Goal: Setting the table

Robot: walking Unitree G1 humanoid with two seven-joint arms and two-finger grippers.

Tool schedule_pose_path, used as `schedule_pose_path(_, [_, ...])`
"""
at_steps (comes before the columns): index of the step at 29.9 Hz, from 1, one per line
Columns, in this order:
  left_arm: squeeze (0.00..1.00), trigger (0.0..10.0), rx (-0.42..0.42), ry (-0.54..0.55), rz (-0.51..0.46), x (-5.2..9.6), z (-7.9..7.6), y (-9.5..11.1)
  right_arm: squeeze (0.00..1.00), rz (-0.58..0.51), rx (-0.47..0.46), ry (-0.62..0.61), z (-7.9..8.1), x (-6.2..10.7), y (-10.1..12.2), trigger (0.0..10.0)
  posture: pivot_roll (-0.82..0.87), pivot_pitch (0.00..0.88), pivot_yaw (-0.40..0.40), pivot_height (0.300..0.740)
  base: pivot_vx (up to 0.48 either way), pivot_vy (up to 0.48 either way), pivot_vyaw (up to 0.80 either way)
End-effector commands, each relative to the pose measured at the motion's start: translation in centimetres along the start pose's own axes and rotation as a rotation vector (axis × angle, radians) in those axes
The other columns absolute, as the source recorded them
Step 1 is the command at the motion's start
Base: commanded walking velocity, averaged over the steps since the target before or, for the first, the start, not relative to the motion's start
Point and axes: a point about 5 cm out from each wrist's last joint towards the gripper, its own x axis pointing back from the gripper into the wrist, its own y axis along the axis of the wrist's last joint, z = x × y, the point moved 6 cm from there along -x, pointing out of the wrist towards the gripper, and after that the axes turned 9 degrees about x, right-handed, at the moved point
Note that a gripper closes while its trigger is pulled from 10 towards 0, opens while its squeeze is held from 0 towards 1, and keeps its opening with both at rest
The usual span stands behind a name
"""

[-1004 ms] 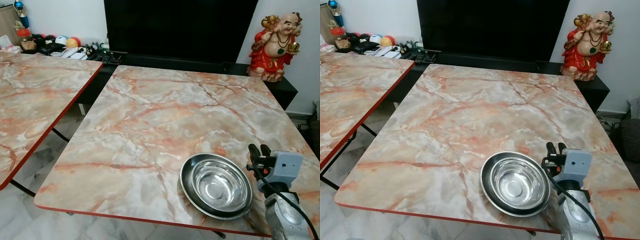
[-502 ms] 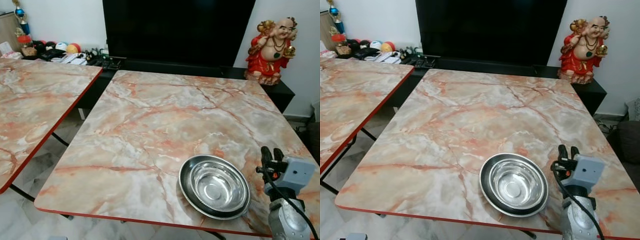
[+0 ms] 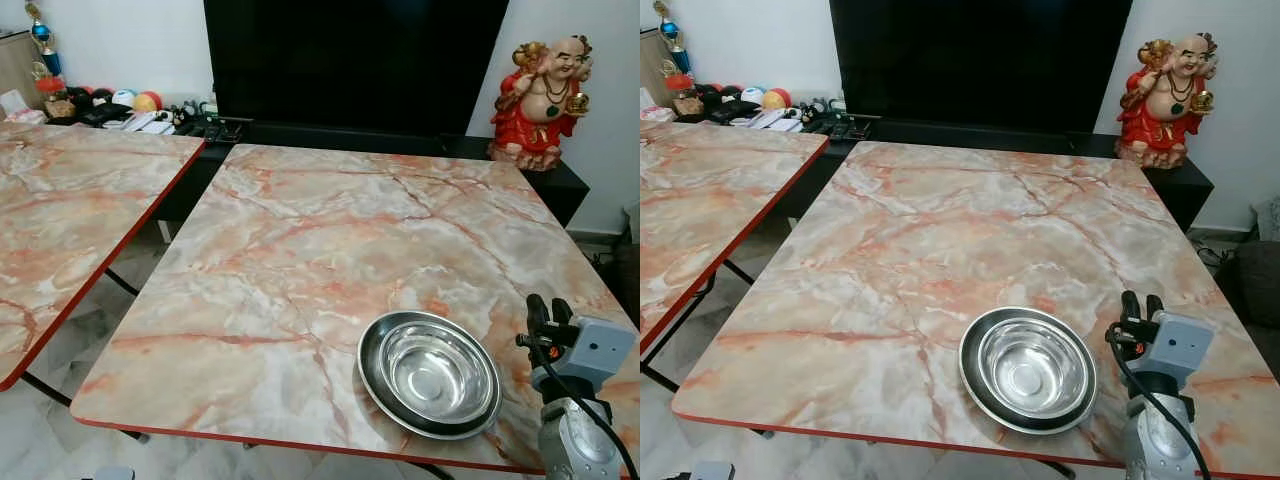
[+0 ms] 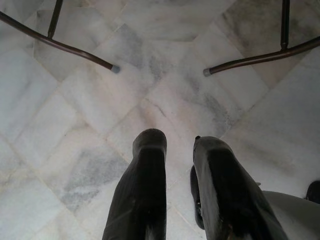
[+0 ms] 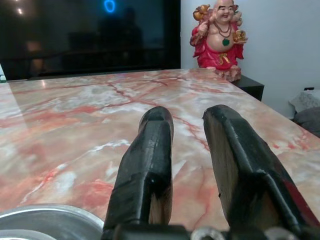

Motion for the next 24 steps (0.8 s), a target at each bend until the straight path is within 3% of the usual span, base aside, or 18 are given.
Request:
schedule_pose_path(1, [0.00,10.0,0.010,0.012,0.009,0.1,0.5,-0.2,0.00,-0.013,-0.007,0.001,0.1,-0.2,0.3,10.0,0.05,0.005,-0.013,0.740,0.000,0.480,0.00])
schedule_pose_path(7, [0.00,10.0,0.017,0.025,0.006,0.2,0.9,-0.2,0.00,-0.040,0.018,0.057,1.2,-0.4,0.8,10.0,0.07,0.013,-0.015,0.740,0.000,0.480,0.00])
schedule_pose_path(12, [0.00,10.0,0.020,0.031,0.005,0.3,1.0,-0.2,0.00,-0.041,0.026,0.075,1.5,-0.4,0.7,10.0,0.07,0.017,-0.016,0.740,0.000,0.480,0.80])
schedule_pose_path(24, [0.00,10.0,0.026,0.030,0.009,0.3,0.8,-0.5,0.00,-0.045,-0.011,0.093,2.2,-0.6,0.9,10.0,0.07,0.024,-0.023,0.740,0.000,0.480,0.00])
